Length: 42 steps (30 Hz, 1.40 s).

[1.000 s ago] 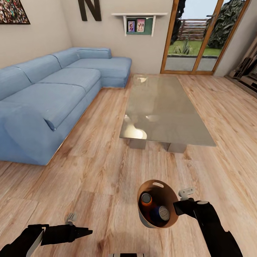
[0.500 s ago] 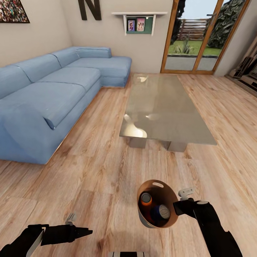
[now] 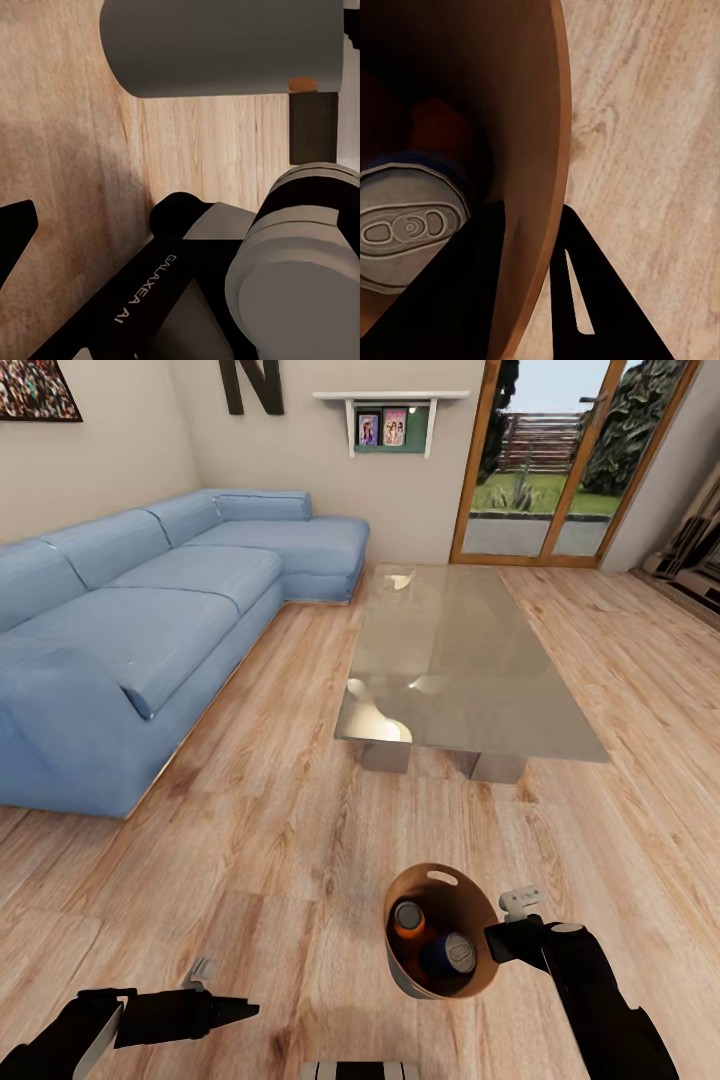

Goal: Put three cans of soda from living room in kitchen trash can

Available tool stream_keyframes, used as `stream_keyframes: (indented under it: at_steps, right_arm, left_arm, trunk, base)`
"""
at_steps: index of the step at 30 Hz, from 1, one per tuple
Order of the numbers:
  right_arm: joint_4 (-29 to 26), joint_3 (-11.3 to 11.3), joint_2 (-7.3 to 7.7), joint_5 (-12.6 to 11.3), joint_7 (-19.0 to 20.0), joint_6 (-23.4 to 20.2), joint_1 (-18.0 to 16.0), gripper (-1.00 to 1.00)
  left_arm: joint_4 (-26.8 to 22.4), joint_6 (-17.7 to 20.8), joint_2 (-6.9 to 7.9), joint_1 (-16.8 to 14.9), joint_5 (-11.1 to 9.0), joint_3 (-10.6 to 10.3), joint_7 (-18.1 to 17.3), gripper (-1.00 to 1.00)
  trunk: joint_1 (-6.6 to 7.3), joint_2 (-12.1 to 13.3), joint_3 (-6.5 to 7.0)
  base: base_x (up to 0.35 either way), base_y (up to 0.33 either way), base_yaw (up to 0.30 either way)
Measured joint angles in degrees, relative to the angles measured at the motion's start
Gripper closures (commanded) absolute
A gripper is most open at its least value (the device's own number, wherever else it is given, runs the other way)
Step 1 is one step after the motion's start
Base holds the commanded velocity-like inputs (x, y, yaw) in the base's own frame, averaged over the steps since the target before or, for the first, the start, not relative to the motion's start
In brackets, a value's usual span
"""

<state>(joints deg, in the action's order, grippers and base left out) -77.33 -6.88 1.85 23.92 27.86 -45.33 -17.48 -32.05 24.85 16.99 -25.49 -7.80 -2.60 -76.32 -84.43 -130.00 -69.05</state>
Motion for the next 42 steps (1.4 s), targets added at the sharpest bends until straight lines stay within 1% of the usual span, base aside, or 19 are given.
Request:
stream_keyframes:
  at_steps: [4, 9, 12, 14, 19, 22, 24, 31, 36, 42]
  right_arm:
    - [0.0, 0.0, 0.01, 0.01, 0.0, 0.01, 0.0, 1.0]
    - [0.01, 0.0, 0.0, 0.08, 0.0, 0.02, 0.01, 1.0]
    - [0.0, 0.0, 0.0, 0.09, 0.0, 0.03, 0.0, 1.0]
    - [0.0, 0.01, 0.0, -0.21, 0.01, -0.09, 0.01, 1.0]
    - [0.01, 0.0, -0.04, 0.01, 0.0, 0.01, 0.01, 1.0]
    - [0.0, 0.0, -0.03, 0.09, 0.0, 0.06, 0.0, 1.0]
    - [0.01, 0.01, -0.04, -0.17, 0.01, -0.05, 0.01, 1.0]
    - [0.01, 0.0, -0.02, 0.05, 0.0, 0.03, 0.01, 1.0]
    - [0.03, 0.0, -0.03, -0.07, 0.0, 0.02, 0.0, 1.0]
    - [0.09, 0.0, -0.05, 0.11, 0.0, 0.06, 0.01, 1.0]
  left_arm:
    - [-0.03, 0.01, 0.02, 0.0, -0.02, 0.04, 0.01, -1.0]
    - [-0.03, 0.02, -0.03, 0.0, 0.07, -0.03, 0.03, -1.0]
    - [0.03, 0.03, -0.03, 0.0, 0.08, 0.0, 0.03, -1.0]
    - [0.04, 0.02, -0.03, 0.0, 0.13, -0.03, 0.03, -1.0]
    - [-0.02, 0.02, -0.03, 0.0, 0.1, -0.04, 0.03, -1.0]
    - [0.0, 0.03, -0.03, 0.0, 0.11, -0.01, 0.03, -1.0]
    - [0.03, 0.02, -0.03, 0.0, 0.14, -0.01, 0.03, -1.0]
    - [-0.03, 0.02, -0.03, 0.0, 0.15, -0.04, 0.03, -1.0]
    - [-0.03, 0.03, -0.03, 0.0, 0.15, -0.04, 0.03, -1.0]
    - [-0.04, 0.02, -0.03, 0.0, 0.19, -0.04, 0.03, -1.0]
  trunk:
    - [0.0, 0.0, 0.0]
    - [-1.09, -1.99, -0.89]
    - [-1.1, -2.01, -0.9]
    - [-1.53, -2.79, -1.25]
    - [-2.63, -4.79, -2.15]
    - [-2.64, -4.81, -2.15]
    - [-3.07, -5.6, -2.51]
    - [-4.61, -8.4, -3.77]
    - [-4.61, -8.42, -3.77]
    - [-5.93, -10.81, -4.84]
  base:
    - [0.0, 0.0, 0.0]
    - [0.0, 0.0, 0.0]
    - [0.0, 0.0, 0.0]
    - [0.0, 0.0, 0.0]
    - [0.0, 0.0, 0.0]
    - [0.0, 0.0, 0.0]
    - [0.0, 0.0, 0.0]
    - [0.0, 0.0, 0.0]
    - [0.0, 0.0, 0.0]
    - [0.0, 0.0, 0.0]
